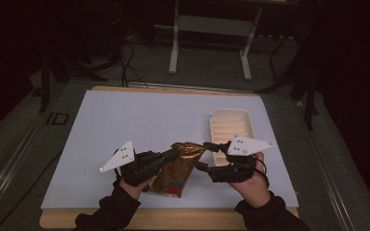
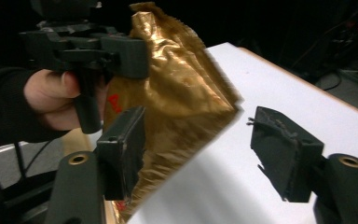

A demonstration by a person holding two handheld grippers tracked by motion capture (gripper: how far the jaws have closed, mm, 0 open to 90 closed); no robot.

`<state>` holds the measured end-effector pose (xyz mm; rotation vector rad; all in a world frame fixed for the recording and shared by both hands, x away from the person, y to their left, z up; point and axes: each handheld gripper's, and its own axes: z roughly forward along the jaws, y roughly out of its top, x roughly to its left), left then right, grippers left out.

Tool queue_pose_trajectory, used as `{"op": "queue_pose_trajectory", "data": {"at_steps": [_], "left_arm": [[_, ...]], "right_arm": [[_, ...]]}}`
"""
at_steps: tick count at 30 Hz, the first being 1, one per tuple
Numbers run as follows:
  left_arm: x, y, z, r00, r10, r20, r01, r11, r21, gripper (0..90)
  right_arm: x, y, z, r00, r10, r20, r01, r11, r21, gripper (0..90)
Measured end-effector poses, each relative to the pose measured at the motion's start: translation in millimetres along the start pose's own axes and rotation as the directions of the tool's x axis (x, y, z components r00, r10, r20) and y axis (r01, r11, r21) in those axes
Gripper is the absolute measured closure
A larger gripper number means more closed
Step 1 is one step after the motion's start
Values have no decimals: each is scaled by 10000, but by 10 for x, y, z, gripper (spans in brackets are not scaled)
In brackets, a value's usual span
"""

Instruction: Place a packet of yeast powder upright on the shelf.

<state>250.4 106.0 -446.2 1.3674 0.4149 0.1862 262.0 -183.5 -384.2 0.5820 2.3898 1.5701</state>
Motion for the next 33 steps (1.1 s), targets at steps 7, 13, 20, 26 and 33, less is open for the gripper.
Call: {"op": "queue_pose_trajectory", "data": {"at_steps": [7, 13, 20, 26, 33], "left_arm": [[-12, -11, 39, 10000, 0, 30, 0, 9999, -148, 900], [-5, -19, 53, 10000, -52, 81, 54, 9995, -318, 900], [5, -22, 59, 9999, -18, -124, 16, 9999, -114, 900], [20, -28, 68, 9998, 56, -200, -52, 9998, 193, 887], [25, 17, 65, 9998, 88, -159, -87, 10000, 44, 732]], "right_arm": [[18, 4, 52, 9992, 7, -409, -5, 10000, 56, 439], [9, -6, 77, 9972, 29, -742, -12, 9997, 224, 552], [-77, -4, 98, 9903, -184, -1376, 244, 9988, 415, 728], [-127, 10, 108, 9835, -850, -1596, 973, 9927, 711, 770], [-126, 78, 30, 9773, -1373, -1616, 1532, 9841, 903, 791]]}}
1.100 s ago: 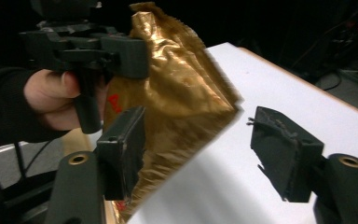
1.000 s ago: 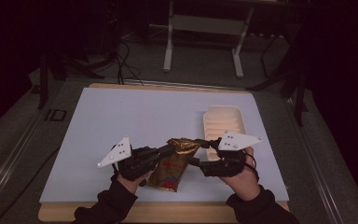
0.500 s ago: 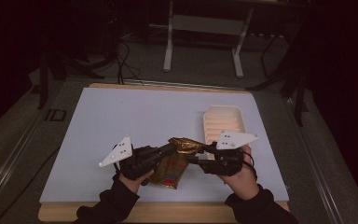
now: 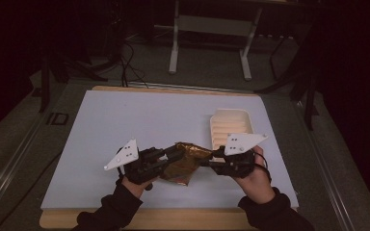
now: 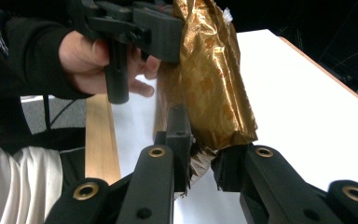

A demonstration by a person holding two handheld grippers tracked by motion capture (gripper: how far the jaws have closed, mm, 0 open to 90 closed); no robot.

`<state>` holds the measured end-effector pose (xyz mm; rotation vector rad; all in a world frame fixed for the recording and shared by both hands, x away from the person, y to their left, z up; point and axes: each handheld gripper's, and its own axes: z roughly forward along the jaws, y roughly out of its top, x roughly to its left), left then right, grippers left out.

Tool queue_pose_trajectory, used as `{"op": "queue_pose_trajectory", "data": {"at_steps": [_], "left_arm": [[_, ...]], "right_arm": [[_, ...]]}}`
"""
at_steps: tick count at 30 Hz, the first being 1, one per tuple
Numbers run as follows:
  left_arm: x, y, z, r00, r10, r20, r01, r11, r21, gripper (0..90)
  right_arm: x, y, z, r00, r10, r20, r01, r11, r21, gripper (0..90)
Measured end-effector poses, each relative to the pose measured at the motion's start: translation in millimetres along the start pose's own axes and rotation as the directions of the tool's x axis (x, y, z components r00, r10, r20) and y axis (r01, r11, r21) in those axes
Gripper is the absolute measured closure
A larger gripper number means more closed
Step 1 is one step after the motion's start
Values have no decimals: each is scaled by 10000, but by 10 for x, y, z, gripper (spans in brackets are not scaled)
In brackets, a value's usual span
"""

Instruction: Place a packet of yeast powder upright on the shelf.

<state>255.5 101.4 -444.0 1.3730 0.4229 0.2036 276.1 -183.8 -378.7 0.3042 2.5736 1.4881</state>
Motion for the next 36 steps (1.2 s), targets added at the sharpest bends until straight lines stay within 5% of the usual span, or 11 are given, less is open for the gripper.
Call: {"op": "queue_pose_trajectory", "data": {"at_steps": [5, 11, 14, 15, 18, 20, 25, 30, 31, 36], "left_arm": [[25, 77, -61, 9993, 154, -333, -158, 9998, -102, 499], [32, 108, -167, 9976, 421, -555, -400, 9985, 377, 307], [27, 105, -183, 9962, 250, -831, -157, 9938, 1104, 141], [30, 96, -185, 9948, 329, -966, -145, 9827, 1847, 120], [15, 75, -194, 9927, 559, -1072, -307, 9742, 2235, 39], [18, 56, -203, 9924, 469, -1134, -157, 9650, 2617, 26], [42, 14, -272, 9917, 264, -1258, 68, 9664, 2570, 22], [61, -33, -350, 9907, 206, -1346, 186, 9587, 2837, 22], [67, -61, -393, 9904, 186, -1370, 212, 9588, 2833, 22], [88, -100, -484, 9871, 264, -1578, 215, 9553, 2948, 22]], "right_arm": [[-49, 18, -93, 9999, 2, 148, -2, 10000, 11, 795], [-186, 94, -300, 9991, -253, 341, 257, 9996, -118, 797], [-223, 125, -352, 9986, -304, 425, 310, 9994, -149, 797], [-268, 152, -401, 9981, -374, 488, 381, 9992, -137, 797], [-337, 185, -460, 9969, -608, 497, 610, 9981, -23, 797], [-387, 200, -493, 9968, -603, 532, 600, 9982, 62, 797], [-477, 207, -565, 9962, -604, 625, 608, 9981, -39, 797], [-586, 207, -678, 9929, -932, 739, 952, 9952, -237, 797], [-621, 206, -727, 9898, -1252, 682, 1264, 9919, -143, 797], [-714, 183, -846, 9900, -1332, 458, 1326, 9910, 159, 797]]}}
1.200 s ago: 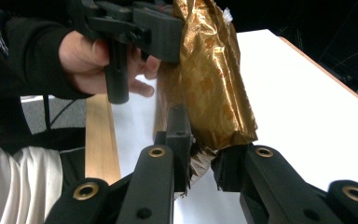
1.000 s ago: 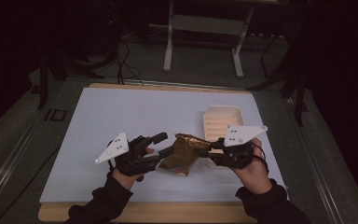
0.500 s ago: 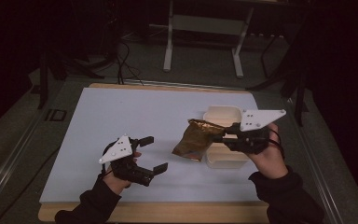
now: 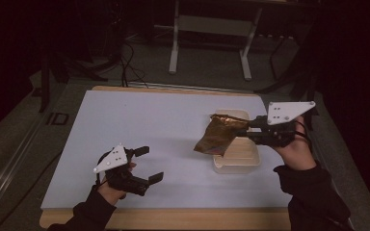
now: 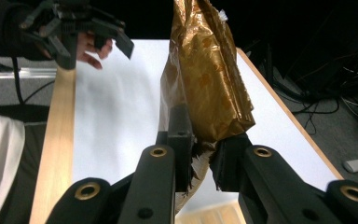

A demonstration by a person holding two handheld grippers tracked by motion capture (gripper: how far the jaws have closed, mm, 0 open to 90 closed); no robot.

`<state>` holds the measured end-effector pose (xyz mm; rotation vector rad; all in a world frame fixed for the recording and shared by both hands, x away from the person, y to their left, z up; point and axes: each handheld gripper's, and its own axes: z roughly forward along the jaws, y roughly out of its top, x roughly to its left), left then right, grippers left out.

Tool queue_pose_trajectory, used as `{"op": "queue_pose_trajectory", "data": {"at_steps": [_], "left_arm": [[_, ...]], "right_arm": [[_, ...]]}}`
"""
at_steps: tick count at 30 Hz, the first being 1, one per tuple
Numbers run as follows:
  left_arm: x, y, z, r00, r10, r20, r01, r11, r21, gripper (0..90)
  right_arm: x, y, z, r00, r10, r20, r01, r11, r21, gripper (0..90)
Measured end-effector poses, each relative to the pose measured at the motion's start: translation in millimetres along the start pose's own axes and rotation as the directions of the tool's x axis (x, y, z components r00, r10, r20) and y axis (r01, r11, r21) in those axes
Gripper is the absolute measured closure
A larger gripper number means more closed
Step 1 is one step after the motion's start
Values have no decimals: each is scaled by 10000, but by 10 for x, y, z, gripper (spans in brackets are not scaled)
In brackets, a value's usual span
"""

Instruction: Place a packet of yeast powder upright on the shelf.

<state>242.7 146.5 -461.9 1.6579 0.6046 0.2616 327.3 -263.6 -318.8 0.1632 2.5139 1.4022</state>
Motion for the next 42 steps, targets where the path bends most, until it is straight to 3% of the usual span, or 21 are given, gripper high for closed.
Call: {"op": "queue_pose_trajectory", "data": {"at_steps": [3, 7, 12, 13, 17, 21, 28, 36, 42], "left_arm": [[30, -56, -48, 9998, -24, -175, 26, 9999, 116, 22], [50, -102, -61, 9996, -99, -262, 103, 9998, 155, 22], [70, -153, -66, 9996, -80, -288, 88, 9996, 275, 22], [75, -158, -65, 9995, -100, -301, 110, 9994, 326, 22], [94, -176, -72, 9992, -122, -374, 134, 9995, 303, 22], [115, -195, -68, 9990, -183, -413, 195, 9994, 290, 22], [130, -236, -62, 9986, -127, -512, 152, 9987, 477, 22], [148, -264, -64, 9983, -177, -563, 204, 9987, 475, 22], [151, -264, -69, 9980, -219, -599, 244, 9989, 410, 22]], "right_arm": [[-89, -91, -118, 9999, -91, 50, 89, 9992, 391, 797], [-171, -243, -215, 9994, 331, 66, -333, 9983, 487, 797], [-204, -384, -248, 9996, 240, 122, -249, 9960, 855, 797], [-225, -448, -253, 9991, 420, 75, -425, 9929, 1110, 797], [-237, -509, -263, 9987, 508, 37, -509, 9920, 1152, 797], [-241, -682, -214, 9952, 911, -367, -846, 9851, 1496, 796], [-234, -865, -79, 9914, 1170, -593, -1048, 9783, 1788, 796], [-208, -1023, 47, 9854, 1435, -918, -1247, 9748, 1848, 795], [-200, -1162, 97, 9820, 1654, -910, -1479, 9736, 1736, 792]]}}
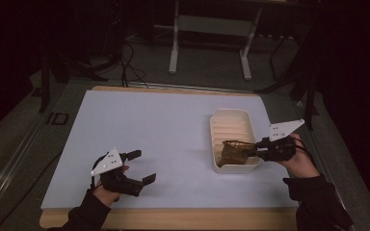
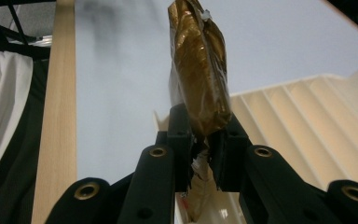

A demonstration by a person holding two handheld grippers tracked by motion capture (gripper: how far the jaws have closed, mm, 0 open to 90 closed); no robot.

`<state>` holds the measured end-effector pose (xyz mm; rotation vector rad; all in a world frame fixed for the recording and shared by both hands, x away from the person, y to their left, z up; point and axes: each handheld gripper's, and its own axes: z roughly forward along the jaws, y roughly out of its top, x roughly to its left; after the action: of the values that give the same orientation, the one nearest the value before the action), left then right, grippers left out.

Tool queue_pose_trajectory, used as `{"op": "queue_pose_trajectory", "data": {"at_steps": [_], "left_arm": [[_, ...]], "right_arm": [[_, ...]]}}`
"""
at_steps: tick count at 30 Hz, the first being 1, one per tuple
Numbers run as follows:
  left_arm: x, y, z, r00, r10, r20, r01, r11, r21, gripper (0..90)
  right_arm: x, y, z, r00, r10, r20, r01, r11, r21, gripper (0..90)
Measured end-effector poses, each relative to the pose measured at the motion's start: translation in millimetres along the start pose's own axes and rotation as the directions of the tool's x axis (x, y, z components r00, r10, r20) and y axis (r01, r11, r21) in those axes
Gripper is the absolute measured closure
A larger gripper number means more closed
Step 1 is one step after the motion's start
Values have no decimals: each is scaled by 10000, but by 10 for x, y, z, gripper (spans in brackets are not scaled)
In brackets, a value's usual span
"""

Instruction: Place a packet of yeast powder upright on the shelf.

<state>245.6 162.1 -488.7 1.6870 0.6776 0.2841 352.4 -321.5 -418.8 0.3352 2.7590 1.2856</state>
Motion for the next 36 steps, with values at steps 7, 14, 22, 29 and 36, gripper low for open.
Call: {"op": "queue_pose_trajectory", "data": {"at_steps": [7, 14, 22, 29, 36], "left_arm": [[0, -1, 1, 10000, 1, -15, -1, 10000, 5, 22], [0, -5, 1, 10000, 76, -18, -76, 10000, 42, 22], [-2, 0, -5, 10000, 62, -15, -62, 10000, 1, 22], [-10, 3, -9, 9999, 126, -26, -126, 9999, -19, 22], [-21, 4, -15, 9999, 143, -30, -143, 9999, -24, 22]], "right_arm": [[-20, -45, -4, 9995, 187, 236, -186, 9998, -30, 788], [-1, 6, -36, 9969, 305, 724, -302, 9995, -48, 682], [86, 220, -171, 9796, 1040, 1718, -941, 9934, -649, 363], [230, 479, -272, 9704, 1016, 2192, -704, 9868, -1460, 197], [405, 657, -231, 9703, 1018, 2196, -602, 9803, -1882, 136]]}}
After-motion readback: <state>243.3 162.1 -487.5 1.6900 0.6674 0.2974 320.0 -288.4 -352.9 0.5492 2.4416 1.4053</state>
